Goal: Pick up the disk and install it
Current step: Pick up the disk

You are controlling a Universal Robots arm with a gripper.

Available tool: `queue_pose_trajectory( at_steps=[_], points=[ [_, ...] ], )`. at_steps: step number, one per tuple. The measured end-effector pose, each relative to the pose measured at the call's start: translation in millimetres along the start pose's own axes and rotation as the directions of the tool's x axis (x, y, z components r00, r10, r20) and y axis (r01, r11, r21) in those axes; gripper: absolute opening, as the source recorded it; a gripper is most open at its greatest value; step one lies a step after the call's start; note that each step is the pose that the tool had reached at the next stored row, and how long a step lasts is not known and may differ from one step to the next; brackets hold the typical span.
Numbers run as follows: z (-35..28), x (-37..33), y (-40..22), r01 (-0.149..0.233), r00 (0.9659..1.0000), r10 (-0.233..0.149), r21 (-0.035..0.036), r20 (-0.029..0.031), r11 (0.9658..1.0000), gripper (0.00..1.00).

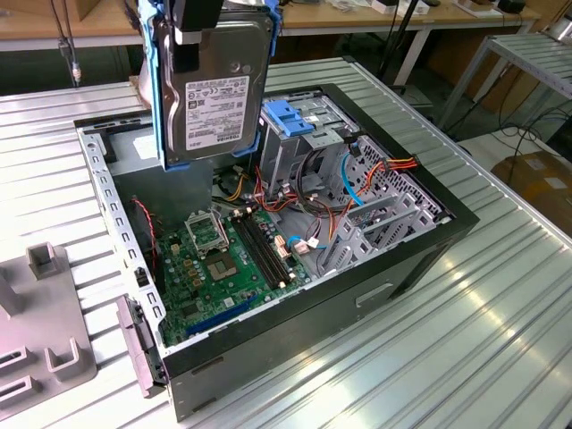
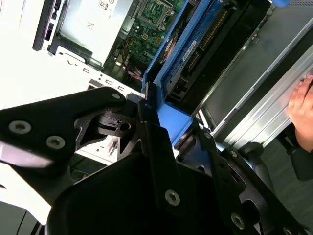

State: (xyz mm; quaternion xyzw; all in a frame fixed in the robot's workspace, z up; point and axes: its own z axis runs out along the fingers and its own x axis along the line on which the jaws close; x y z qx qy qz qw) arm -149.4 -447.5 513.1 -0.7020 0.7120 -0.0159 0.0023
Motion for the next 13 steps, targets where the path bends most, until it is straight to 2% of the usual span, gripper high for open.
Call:
queue_pose_trajectory(
  at_steps=[5, 6, 10, 13],
  points=[
    [0.8, 1.2, -11.1, 0.000, 1.0000, 0.000, 0.0001, 0.0000, 1.0000, 0.37],
    [1.1, 1.4, -17.0, 0.000, 1.0000, 0.000, 0.0000, 0.0000, 1.0000, 0.37],
    [2.3, 2.7, -27.0, -0.001, 1.0000, 0.001, 0.0000, 0.0001, 1.0000, 0.37],
    [2.8, 5.1, -29.6, -0.001, 1.0000, 0.001, -0.0001, -0.0001, 1.0000, 0.37]
  ],
)
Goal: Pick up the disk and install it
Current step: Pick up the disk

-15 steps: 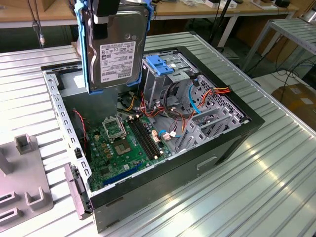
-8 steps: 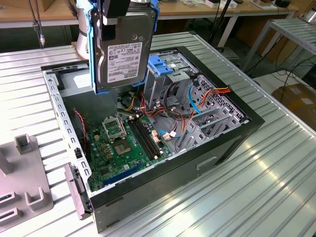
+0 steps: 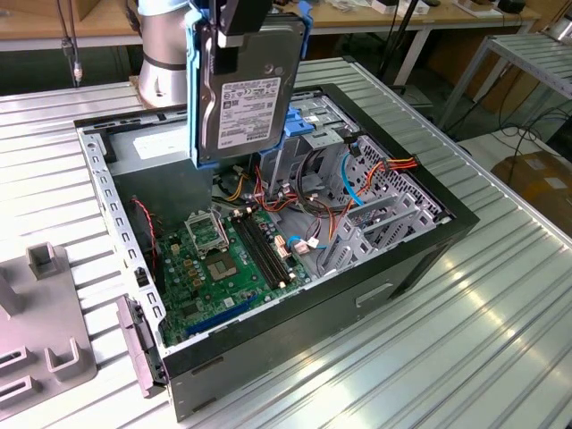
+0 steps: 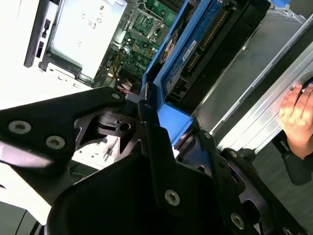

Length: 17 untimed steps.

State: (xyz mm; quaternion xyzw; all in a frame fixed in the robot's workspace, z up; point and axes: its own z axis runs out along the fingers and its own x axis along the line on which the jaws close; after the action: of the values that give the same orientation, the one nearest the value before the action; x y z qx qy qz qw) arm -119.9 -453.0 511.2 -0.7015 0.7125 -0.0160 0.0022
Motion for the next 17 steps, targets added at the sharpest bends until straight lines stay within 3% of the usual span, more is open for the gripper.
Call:
queue_pose_trajectory(
  at_steps=[6, 17],
  points=[
    [1.3, 6.2, -3.1, -0.004, 1.0000, 0.004, 0.0000, 0.0000, 1.0000, 0.37],
    [2.4, 11.0, -6.2, -0.008, 1.0000, 0.008, -0.0002, -0.0003, 1.0000, 0.37]
  ],
)
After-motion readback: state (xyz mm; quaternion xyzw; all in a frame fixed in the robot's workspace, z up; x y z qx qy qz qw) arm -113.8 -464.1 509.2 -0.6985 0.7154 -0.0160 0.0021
